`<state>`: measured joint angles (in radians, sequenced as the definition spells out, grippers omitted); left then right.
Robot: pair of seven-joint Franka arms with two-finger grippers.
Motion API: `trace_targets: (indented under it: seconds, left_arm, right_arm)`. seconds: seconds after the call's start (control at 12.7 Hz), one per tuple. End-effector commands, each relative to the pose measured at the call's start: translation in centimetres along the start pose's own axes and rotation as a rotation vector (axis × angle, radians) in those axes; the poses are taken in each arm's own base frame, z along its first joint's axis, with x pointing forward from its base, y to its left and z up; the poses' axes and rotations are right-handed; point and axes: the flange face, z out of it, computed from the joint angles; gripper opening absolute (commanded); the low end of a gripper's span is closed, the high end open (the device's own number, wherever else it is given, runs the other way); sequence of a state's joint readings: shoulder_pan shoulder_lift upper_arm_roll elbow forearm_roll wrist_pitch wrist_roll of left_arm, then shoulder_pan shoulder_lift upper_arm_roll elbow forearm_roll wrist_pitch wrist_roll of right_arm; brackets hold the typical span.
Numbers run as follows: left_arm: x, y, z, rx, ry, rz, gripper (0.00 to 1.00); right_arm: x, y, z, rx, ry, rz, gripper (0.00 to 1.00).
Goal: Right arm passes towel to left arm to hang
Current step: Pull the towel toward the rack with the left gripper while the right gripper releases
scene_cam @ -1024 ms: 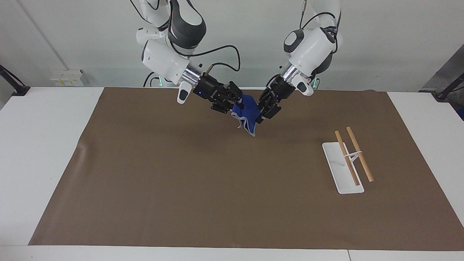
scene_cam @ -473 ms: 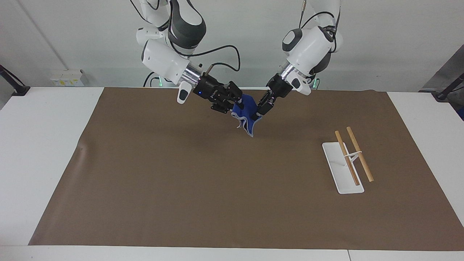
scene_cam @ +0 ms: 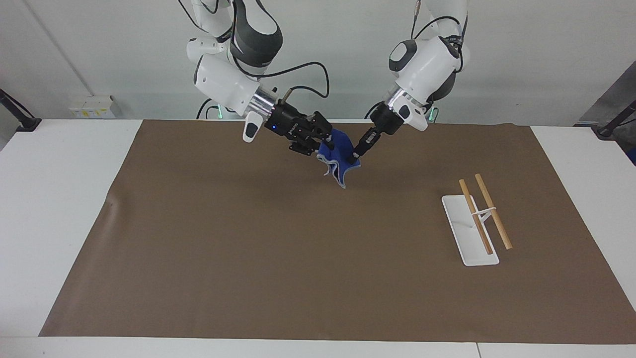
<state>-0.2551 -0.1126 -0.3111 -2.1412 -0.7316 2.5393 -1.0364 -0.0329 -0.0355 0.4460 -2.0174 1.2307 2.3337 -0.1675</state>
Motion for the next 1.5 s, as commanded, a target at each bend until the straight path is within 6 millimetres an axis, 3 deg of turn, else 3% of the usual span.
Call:
trace_targets:
  seconds: [0.0,0.16,0.24,0.32,0.71,0.87,1.1,1.42]
  left_arm:
    - [0.8,-0.1,-0.9,-0.01,0.0,0.074,0.0]
    - [1.0,-0.1,-1.0,-0.012,0.003,0.136,0.0]
    - [1.1,0.0,-1.1,-0.015,0.005,0.138,0.0]
    - [1.2,0.1,-1.2,-0.015,0.006,0.137,0.0]
    - [1.4,0.0,-1.2,-0.014,0.009,0.135,0.0]
    - [3.5,-0.2,-1.8,-0.019,0.034,0.125,0.0]
    - [8.5,-0.9,-3.8,-0.033,0.092,0.085,0.0]
    - [17.9,-2.7,-8.8,-0.057,0.193,0.032,0.0]
  right_arm:
    - [-0.2,-0.4,-0.4,-0.004,0.018,0.014,0.0]
    - [-0.2,-0.4,-0.4,-0.005,0.018,0.013,0.0]
    - [-0.2,-0.4,-0.5,-0.013,0.018,0.005,0.23]
    - [-0.1,-0.3,-0.6,-0.032,0.016,-0.012,0.99]
    - [0.0,-0.5,-1.8,-0.164,0.012,-0.146,1.0]
    - [0.2,-0.1,-2.6,-0.242,0.005,-0.211,1.0]
    - [1.4,2.1,-4.7,-0.356,-0.045,-0.248,1.0]
    - [2.9,4.1,-8.9,-0.518,-0.069,-0.299,1.0]
